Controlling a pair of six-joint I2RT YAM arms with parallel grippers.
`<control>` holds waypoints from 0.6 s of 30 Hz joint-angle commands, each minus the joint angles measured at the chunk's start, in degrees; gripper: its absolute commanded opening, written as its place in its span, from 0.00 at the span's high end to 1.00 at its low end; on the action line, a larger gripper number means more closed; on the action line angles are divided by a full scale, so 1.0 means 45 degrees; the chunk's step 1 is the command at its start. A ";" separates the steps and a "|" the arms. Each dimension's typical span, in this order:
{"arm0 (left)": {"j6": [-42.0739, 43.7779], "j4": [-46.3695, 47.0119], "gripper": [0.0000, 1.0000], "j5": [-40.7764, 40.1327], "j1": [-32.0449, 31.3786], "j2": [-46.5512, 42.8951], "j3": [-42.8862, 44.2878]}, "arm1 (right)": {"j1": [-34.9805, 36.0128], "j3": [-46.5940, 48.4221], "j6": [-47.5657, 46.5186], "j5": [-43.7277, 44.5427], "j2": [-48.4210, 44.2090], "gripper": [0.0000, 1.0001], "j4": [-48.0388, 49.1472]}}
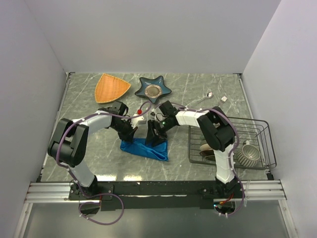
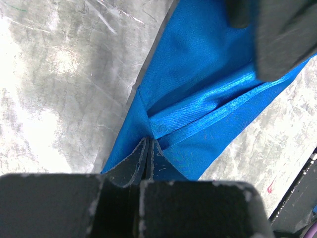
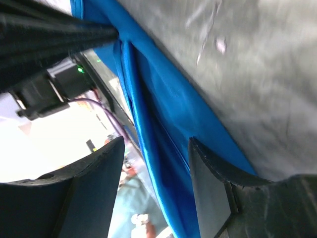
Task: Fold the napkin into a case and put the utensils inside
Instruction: Stuff the top corner of the smaller-rectangle-folded napkin into the folded napkin.
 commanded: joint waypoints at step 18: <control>0.0532 -0.0482 0.99 -0.0468 0.0158 0.0844 -0.0025 | 0.1713 -0.1407 -0.4257 0.3232 -0.2744 0.36 0.2172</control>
